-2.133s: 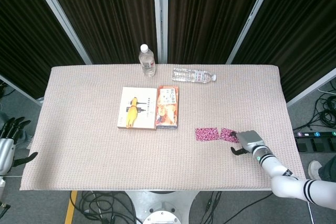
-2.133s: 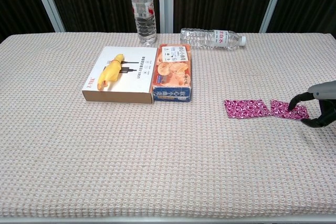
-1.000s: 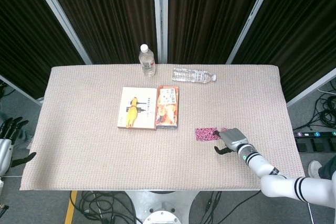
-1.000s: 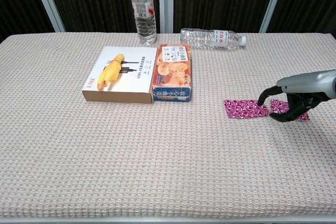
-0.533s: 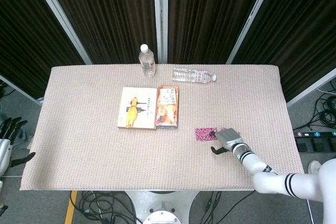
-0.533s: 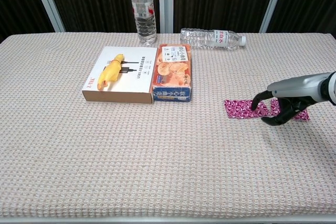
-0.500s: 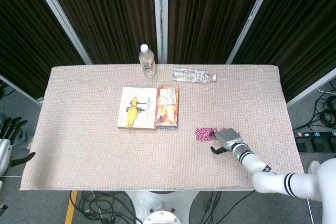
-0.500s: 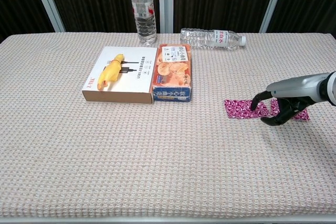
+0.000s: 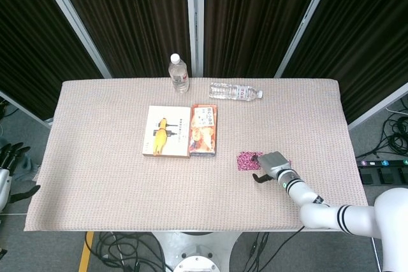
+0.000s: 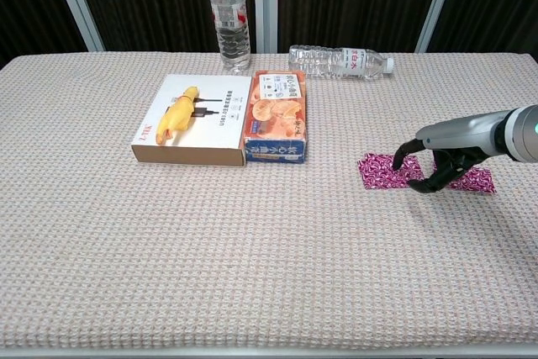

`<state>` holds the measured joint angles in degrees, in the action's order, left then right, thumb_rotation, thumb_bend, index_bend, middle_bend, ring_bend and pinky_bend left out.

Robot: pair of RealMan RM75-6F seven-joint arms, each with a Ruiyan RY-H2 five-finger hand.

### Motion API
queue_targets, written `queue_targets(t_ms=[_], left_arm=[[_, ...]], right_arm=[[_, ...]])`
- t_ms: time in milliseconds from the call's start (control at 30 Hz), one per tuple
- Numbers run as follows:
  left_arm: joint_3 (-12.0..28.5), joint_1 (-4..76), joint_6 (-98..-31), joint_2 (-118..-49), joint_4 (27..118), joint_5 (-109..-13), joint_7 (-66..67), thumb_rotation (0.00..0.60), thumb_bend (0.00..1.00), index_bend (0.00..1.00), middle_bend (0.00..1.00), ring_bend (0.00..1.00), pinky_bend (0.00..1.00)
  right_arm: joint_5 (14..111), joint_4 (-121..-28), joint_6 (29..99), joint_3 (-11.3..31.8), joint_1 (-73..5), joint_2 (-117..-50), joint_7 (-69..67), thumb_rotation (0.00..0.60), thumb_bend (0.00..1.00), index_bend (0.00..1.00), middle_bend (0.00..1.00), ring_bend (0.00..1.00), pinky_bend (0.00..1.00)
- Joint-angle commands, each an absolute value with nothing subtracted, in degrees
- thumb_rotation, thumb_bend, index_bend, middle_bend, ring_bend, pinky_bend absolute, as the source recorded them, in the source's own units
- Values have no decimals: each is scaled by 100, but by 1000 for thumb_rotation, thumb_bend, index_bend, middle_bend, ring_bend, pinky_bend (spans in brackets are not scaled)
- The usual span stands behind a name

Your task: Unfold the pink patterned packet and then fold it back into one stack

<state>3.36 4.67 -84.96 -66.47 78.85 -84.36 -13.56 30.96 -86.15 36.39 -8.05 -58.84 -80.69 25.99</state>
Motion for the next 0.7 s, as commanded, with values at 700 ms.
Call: queue_targets(t_ms=[700], left_arm=[[369,476,-8402,-6694,7677,-8355,-1522,600,0,212,223,94,269]], right_arm=[[2565,-8107,3432,-855,-6305,-8330,2706,275,406,171,1000,1000,1000]])
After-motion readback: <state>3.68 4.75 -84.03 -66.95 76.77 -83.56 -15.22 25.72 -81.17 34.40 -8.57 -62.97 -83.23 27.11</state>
